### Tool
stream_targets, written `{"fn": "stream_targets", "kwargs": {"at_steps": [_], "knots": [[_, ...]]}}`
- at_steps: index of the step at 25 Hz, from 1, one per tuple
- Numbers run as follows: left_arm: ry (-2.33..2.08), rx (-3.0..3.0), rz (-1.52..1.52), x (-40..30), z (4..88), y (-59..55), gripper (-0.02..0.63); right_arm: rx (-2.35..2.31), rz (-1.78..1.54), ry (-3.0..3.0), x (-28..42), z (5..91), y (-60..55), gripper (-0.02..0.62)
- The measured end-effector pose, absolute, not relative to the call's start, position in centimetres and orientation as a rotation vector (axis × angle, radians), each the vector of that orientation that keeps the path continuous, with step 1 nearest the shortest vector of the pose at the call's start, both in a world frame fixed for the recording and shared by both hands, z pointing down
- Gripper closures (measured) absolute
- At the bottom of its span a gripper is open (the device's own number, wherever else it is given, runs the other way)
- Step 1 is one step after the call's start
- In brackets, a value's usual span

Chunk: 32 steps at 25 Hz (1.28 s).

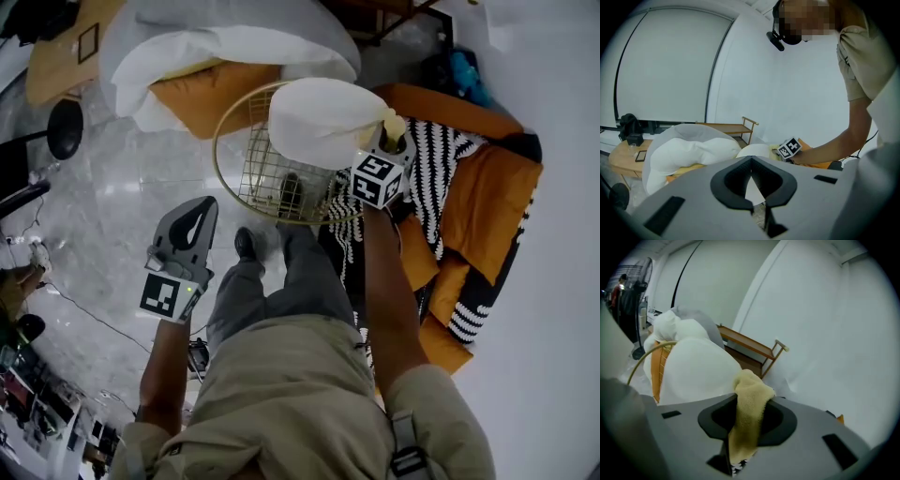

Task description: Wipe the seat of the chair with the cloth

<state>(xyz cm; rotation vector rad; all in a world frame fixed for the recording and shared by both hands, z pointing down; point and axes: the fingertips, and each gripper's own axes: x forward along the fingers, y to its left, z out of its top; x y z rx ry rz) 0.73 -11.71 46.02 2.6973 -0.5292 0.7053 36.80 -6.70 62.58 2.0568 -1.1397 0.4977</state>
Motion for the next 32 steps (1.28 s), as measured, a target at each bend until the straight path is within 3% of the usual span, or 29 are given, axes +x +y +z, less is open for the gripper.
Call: {"fn": "stream_targets", "kwargs": {"at_steps": [8, 17, 20, 25, 32], "knots": [[-0.518, 2.693, 0.731, 0.9, 46.5, -11.3, 0.591, 2.046, 0.455, -1.081, 35.0, 62.8, -7.8, 0.488], [-0.626, 2.644, 0.746, -2.8, 47.6, -11.3, 0.591, 1.791, 0.568, -1.488, 18.9, 68.9, -18.9, 0.488], [-0.653, 2.642, 0.732, -3.5, 47.5, -11.4, 0.591, 1.734, 0.57, -1.535, 17.0, 69.8, -19.8, 0.489], [-0.666, 2.651, 0.699, -3.5, 47.2, -11.9, 0.591, 1.763, 0.517, -1.498, 20.7, 68.5, -16.9, 0.488], [-0.567, 2.675, 0.721, -1.0, 47.3, -11.5, 0.591, 2.001, 0.624, -1.153, 33.9, 66.5, -5.5, 0.488]]}}
